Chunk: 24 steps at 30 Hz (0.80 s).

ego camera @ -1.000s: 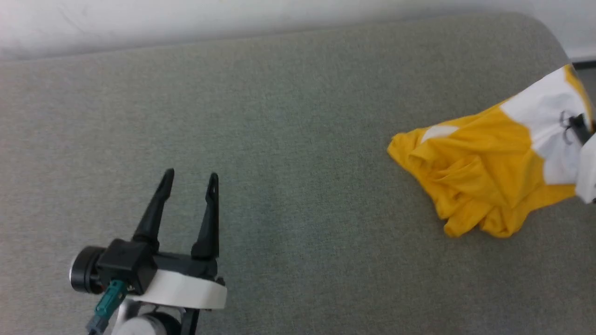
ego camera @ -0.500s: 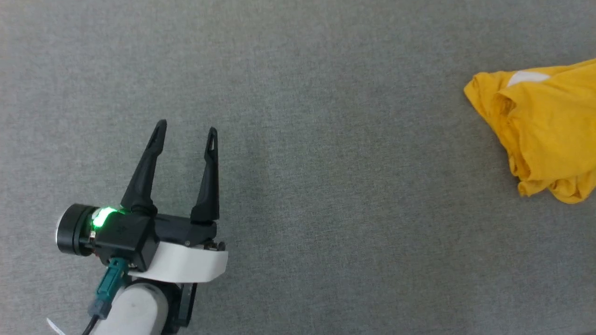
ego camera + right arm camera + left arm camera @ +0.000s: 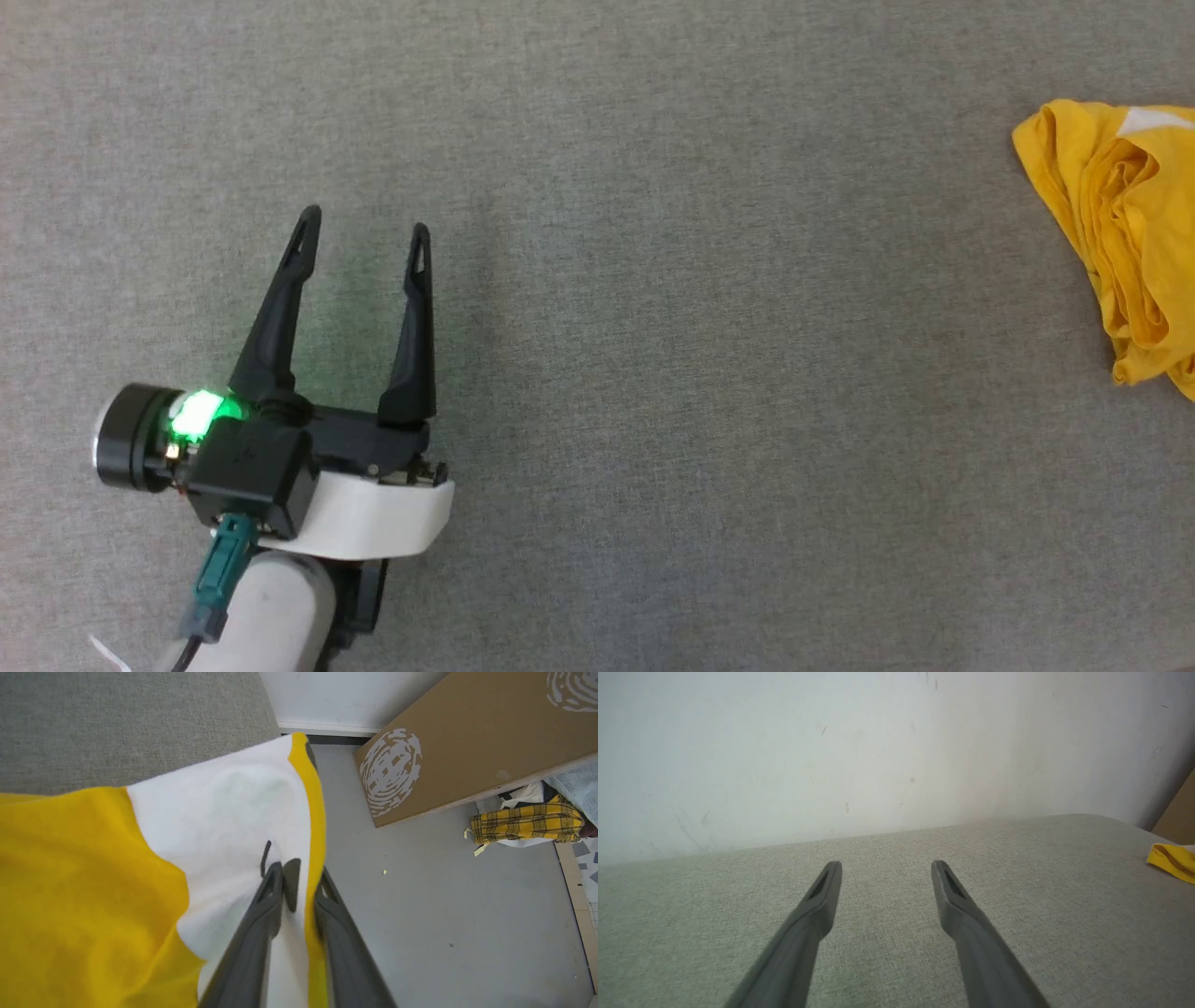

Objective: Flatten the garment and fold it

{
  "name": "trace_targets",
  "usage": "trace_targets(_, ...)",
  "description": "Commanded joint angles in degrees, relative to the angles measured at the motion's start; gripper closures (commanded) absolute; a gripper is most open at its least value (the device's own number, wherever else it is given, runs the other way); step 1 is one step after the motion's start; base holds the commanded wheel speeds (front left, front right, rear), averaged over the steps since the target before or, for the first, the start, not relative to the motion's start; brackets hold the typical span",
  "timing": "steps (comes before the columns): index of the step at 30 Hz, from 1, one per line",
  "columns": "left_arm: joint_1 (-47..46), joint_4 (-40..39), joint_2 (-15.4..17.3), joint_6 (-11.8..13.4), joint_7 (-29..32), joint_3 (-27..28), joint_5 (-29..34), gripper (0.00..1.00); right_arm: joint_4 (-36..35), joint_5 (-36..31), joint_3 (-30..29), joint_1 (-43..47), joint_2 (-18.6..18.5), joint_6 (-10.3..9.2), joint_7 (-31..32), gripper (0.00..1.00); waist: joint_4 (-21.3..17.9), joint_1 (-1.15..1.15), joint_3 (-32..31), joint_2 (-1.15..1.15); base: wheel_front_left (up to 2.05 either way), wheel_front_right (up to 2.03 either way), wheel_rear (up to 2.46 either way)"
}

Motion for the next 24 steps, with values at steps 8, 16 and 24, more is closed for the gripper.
trace_targets(8,-1.6,0.9,1.1,1.8,-0.2,-0.6,3.6,0.0,1.5,-1.7,0.0,-2.3,0.4,-0.06,-1.8,0.0,0.6,-0.01,-0.8,-0.01,0.0,0.0,0.0)
trace_targets(16,-1.4,2.5,-0.3,3.7,-1.5,-0.3,3.6,0.0,1.3,-1.4,0.4,-1.3,0.8,-0.06,-2.4,0.0,1.3,-0.01,-4.3,-0.01,0.0,0.0,0.0)
trace_targets(24,1.5,5.0,-1.0,4.7,-3.1,-0.2,2.6,0.0,-4.2,2.0,1.0,3.5,3.5,-0.06,-6.5,0.0,2.8,-0.01,-10.3,-0.01,0.0,0.0,0.0)
